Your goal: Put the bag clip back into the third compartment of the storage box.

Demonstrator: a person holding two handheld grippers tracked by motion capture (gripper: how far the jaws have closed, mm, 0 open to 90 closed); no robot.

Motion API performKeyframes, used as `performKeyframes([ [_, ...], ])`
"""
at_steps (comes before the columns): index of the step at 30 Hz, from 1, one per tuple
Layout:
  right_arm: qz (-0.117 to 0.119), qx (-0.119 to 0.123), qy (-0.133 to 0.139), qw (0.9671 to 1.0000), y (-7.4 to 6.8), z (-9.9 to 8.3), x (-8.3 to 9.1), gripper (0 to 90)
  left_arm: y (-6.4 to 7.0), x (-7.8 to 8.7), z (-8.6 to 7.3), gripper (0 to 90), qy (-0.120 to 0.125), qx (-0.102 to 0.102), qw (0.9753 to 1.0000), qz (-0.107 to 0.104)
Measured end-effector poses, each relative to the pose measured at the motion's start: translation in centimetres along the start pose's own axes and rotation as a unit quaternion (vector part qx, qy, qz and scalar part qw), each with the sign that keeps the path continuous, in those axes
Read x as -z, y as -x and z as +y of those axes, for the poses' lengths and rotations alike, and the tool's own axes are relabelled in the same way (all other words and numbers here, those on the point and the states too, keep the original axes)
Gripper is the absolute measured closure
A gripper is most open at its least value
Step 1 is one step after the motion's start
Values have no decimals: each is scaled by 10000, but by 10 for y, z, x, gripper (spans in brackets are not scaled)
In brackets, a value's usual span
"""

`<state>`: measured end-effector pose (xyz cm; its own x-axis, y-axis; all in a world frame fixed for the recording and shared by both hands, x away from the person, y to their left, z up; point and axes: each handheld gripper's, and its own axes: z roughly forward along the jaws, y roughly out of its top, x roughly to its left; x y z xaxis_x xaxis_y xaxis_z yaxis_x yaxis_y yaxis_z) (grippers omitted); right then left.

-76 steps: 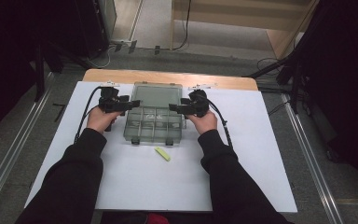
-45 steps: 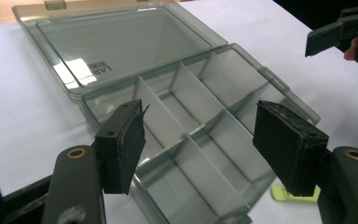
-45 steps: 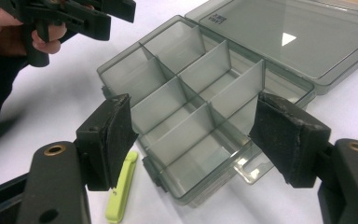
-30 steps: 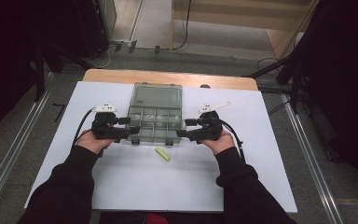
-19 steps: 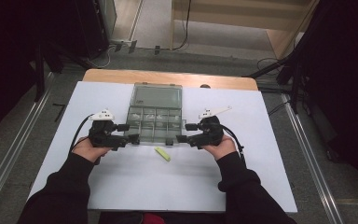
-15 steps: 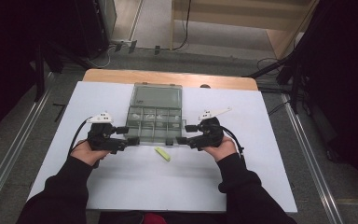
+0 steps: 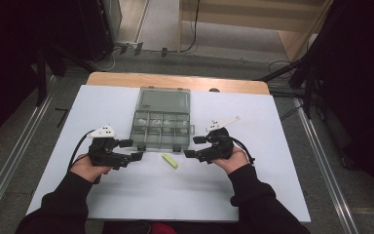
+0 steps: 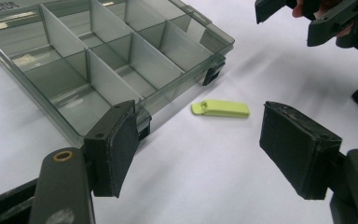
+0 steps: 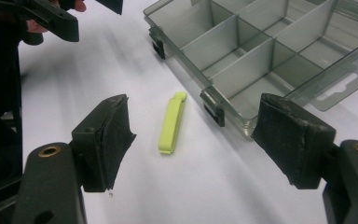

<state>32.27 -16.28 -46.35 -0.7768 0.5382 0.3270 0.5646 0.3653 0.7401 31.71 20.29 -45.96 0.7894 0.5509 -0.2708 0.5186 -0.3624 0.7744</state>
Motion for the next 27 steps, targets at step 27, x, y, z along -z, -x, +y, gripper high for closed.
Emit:
performKeyframes([
  [27, 149, 226, -574, 9980, -20, 13, -34, 269, 4, 10, -18, 278, -76, 27, 9999, 80],
])
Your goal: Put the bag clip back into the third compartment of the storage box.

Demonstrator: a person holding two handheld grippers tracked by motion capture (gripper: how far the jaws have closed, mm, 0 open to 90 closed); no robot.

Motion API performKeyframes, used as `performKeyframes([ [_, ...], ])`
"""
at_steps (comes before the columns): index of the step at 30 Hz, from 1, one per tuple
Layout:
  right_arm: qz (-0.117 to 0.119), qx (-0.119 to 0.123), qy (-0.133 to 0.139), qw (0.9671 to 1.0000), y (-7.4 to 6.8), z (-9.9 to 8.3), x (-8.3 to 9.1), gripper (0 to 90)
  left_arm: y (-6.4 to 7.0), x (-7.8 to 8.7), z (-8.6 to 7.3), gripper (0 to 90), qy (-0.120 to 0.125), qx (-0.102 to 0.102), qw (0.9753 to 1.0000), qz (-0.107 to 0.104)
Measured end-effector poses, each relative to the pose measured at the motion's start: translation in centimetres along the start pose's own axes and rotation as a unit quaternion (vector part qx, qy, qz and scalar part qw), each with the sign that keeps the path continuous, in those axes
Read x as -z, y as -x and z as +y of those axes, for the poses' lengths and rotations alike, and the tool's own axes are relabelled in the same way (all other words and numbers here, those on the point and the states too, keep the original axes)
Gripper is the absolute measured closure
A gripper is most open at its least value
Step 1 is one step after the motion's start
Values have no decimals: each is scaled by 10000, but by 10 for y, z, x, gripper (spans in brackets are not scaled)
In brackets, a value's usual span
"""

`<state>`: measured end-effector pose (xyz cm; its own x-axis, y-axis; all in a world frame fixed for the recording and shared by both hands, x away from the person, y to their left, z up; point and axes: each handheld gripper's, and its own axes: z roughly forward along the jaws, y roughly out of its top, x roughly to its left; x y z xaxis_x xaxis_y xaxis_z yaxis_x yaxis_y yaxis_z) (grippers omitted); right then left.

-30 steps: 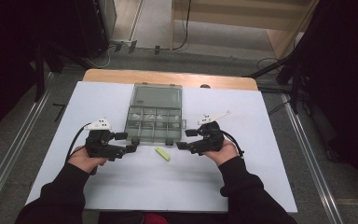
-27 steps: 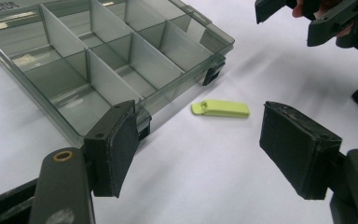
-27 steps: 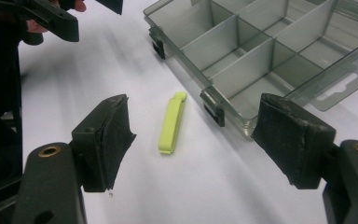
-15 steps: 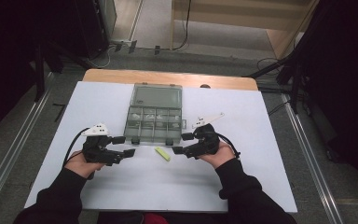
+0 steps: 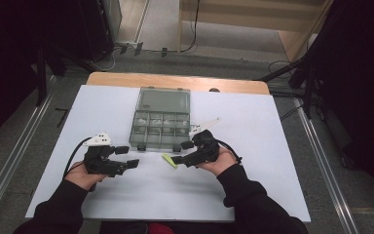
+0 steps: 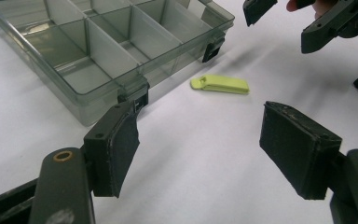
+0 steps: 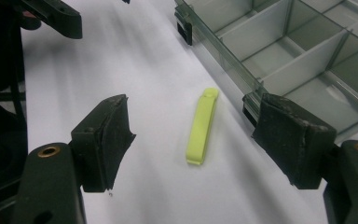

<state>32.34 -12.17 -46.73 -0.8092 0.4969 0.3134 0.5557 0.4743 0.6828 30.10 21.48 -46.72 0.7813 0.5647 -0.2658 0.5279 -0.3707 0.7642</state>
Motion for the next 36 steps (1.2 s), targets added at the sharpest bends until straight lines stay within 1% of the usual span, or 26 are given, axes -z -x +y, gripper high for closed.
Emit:
performKeyframes([
  [4, -27, 19, -90, 10000, -2, 2, -6, 277, 0, 3, -2, 278, 53, 17, 10000, 43],
  [6, -21, 58, -119, 9999, -3, 3, -8, 289, 0, 4, -3, 278, 43, 32, 10000, 50],
  [12, -36, 47, -237, 9997, -3, 5, -14, 307, 0, 4, -5, 278, 1, 28, 10000, 68],
  [16, -76, 61, -334, 9994, -3, 4, -19, 317, -1, 2, -5, 278, -25, 5, 10000, 61],
  [18, -112, 92, -374, 9992, -3, 4, -21, 322, -3, 0, -5, 278, -22, 38, 10000, 38],
  [19, -111, 66, -386, 9992, -4, 4, -23, 326, -3, 0, -5, 278, -36, 27, 10000, 31],
  [21, -113, 117, -429, 9989, -4, 3, -25, 331, -3, -1, -6, 278, -46, 9, 10000, 25],
  [26, -162, 83, -541, 9984, -5, 2, -31, 353, -2, -1, -6, 278, -45, -14, 10000, 10],
  [30, -221, 115, -610, 9978, -5, 1, -36, 375, -2, -1, -6, 278, -42, -28, 10000, 14],
  [32, -259, 90, -651, 9975, -6, 1, -39, 383, -2, -1, -6, 278, -51, -26, 10000, 21],
  [36, -280, 109, -744, 9968, -6, 0, -44, 409, -2, -1, -6, 278, -56, -27, 10000, 20],
])
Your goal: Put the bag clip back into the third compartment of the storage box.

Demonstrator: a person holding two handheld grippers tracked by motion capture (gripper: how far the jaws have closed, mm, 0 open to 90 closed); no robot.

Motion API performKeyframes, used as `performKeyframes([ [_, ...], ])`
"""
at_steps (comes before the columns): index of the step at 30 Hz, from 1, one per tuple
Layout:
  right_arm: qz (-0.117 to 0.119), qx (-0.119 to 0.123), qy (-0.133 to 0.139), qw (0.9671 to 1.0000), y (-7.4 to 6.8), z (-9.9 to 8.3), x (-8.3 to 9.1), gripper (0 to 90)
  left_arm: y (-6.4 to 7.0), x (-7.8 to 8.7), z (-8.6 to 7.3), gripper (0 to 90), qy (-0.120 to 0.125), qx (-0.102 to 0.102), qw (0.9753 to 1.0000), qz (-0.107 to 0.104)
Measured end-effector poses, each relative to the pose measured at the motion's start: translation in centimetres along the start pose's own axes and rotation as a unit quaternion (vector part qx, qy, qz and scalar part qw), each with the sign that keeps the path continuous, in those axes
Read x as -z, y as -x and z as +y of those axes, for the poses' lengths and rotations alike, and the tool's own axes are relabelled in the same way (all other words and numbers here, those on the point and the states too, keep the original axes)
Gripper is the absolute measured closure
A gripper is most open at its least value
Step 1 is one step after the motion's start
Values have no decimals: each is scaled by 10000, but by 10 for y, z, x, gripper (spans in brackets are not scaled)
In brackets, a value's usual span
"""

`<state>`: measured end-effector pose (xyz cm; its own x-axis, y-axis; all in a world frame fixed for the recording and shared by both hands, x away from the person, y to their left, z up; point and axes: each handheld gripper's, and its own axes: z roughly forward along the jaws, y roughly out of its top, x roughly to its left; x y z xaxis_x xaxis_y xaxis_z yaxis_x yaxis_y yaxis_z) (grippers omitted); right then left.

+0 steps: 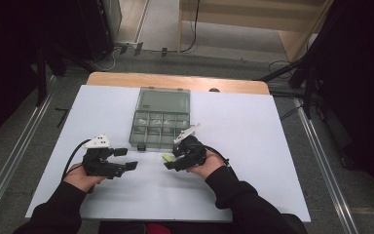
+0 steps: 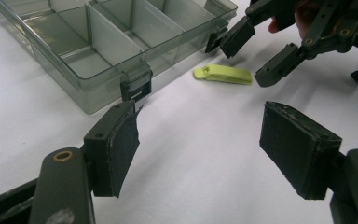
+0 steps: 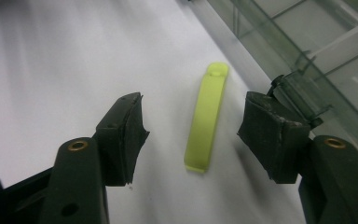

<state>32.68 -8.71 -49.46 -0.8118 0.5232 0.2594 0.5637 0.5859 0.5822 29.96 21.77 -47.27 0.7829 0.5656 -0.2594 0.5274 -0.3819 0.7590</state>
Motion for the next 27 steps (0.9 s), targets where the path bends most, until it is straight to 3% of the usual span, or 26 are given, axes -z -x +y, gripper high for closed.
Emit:
performKeyframes([
  [7, -156, -35, -69, 9998, -2, 0, -8, 473, -1, 0, 0, 278, -3, 16, 10000, 10],
  [21, -709, 8, -103, 9974, -12, 5, -14, 726, -3, 1, 0, 278, 4, 37, 10000, 25],
  [27, -676, -145, -106, 9976, -8, 6, -14, 783, -3, 0, 0, 278, -6, 40, 10000, 40],
])
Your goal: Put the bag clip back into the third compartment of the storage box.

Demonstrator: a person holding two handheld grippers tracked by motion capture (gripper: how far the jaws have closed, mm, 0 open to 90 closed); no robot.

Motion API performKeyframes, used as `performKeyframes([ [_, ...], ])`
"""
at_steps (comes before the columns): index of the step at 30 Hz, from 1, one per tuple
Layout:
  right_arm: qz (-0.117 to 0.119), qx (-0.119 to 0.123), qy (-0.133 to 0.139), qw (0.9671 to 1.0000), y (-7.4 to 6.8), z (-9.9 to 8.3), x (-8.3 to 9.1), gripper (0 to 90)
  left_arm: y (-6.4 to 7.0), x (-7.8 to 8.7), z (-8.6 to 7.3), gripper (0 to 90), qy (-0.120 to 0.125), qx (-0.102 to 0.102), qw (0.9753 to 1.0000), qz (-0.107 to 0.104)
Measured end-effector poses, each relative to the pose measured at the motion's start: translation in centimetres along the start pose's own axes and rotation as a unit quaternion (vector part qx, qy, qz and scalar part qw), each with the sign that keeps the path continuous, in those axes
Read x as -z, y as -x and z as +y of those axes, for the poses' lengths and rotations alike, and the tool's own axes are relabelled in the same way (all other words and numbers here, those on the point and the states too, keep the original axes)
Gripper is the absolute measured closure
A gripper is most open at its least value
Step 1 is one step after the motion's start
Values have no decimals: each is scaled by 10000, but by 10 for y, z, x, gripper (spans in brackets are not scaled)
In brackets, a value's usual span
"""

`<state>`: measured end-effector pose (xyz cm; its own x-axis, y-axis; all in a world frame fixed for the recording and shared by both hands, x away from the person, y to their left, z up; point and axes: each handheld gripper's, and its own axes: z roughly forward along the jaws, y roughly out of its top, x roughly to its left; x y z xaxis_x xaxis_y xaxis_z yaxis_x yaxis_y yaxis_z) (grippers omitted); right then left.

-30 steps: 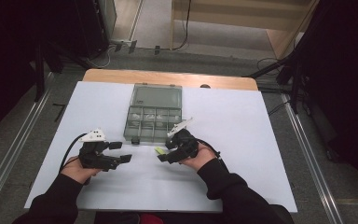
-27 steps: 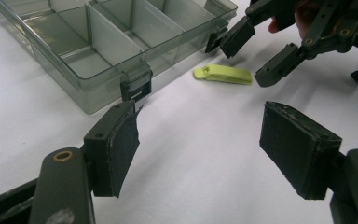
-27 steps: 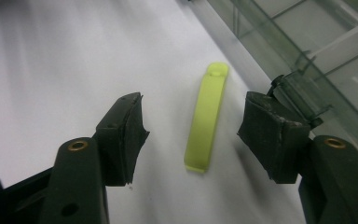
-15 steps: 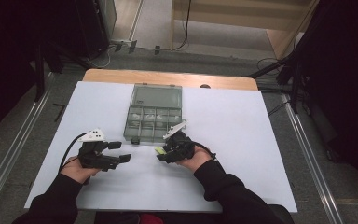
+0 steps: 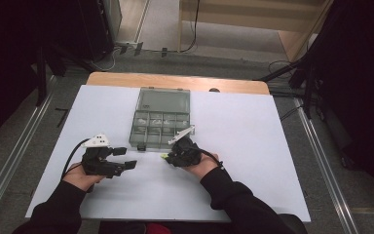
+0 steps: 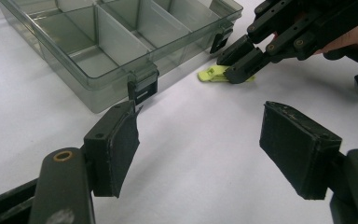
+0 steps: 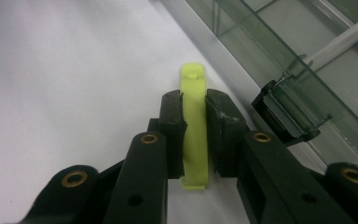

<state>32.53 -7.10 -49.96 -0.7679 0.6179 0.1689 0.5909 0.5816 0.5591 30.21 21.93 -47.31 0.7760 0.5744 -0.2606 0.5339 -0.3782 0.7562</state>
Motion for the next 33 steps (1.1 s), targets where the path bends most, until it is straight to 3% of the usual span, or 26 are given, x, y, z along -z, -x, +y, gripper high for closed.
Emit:
performKeyframes([
  [11, 194, -93, -5, 9998, 5, 2, 1, 787, 1, -2, 1, 278, -3, -35, 10000, -35],
  [22, 581, -270, 87, 9979, 8, 3, 21, 789, 1, -3, 4, 278, 38, -58, 9999, -84],
  [33, 732, -432, 199, 9962, 10, 1, 40, 790, 1, -6, 8, 278, 35, -80, 9999, -143],
])
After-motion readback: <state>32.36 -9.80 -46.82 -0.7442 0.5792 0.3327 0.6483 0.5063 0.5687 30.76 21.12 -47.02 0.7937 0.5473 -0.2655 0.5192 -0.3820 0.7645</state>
